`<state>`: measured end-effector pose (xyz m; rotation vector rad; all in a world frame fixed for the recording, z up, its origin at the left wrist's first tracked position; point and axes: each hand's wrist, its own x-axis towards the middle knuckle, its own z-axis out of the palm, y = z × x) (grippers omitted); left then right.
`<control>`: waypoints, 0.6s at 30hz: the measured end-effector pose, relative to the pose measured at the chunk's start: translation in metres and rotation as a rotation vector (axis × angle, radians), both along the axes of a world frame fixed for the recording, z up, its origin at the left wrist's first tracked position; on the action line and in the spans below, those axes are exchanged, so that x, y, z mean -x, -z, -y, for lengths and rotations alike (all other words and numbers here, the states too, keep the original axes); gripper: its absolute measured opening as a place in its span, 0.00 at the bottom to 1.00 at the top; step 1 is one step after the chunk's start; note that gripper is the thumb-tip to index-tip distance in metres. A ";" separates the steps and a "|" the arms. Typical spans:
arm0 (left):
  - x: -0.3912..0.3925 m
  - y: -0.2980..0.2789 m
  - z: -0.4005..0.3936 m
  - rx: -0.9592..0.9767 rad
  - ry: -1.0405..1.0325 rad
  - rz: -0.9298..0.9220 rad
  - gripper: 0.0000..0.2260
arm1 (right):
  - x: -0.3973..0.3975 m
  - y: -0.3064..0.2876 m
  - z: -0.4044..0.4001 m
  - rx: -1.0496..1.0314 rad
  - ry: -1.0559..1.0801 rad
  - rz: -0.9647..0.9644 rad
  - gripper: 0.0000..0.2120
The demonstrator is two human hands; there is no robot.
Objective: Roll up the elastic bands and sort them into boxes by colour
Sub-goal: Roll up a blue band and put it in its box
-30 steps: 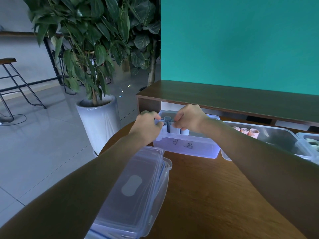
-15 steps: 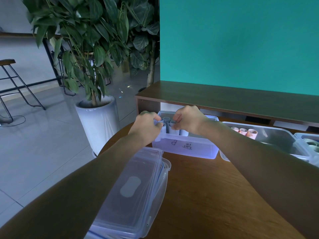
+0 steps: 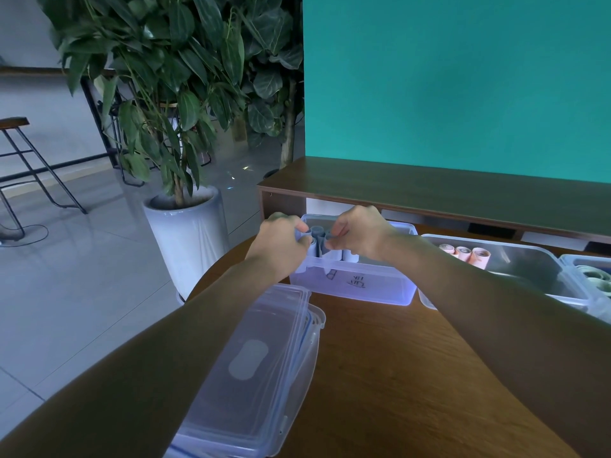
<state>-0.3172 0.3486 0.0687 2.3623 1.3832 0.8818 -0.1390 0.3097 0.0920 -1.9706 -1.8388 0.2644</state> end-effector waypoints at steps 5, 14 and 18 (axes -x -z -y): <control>0.002 0.001 -0.004 -0.009 0.004 0.026 0.10 | 0.002 0.000 0.001 0.000 0.015 -0.033 0.08; 0.003 0.003 -0.006 -0.039 0.009 0.048 0.09 | 0.004 -0.004 0.005 0.010 0.008 0.000 0.09; 0.001 0.004 -0.007 -0.053 0.018 0.043 0.09 | 0.004 -0.003 0.006 -0.033 -0.019 0.029 0.06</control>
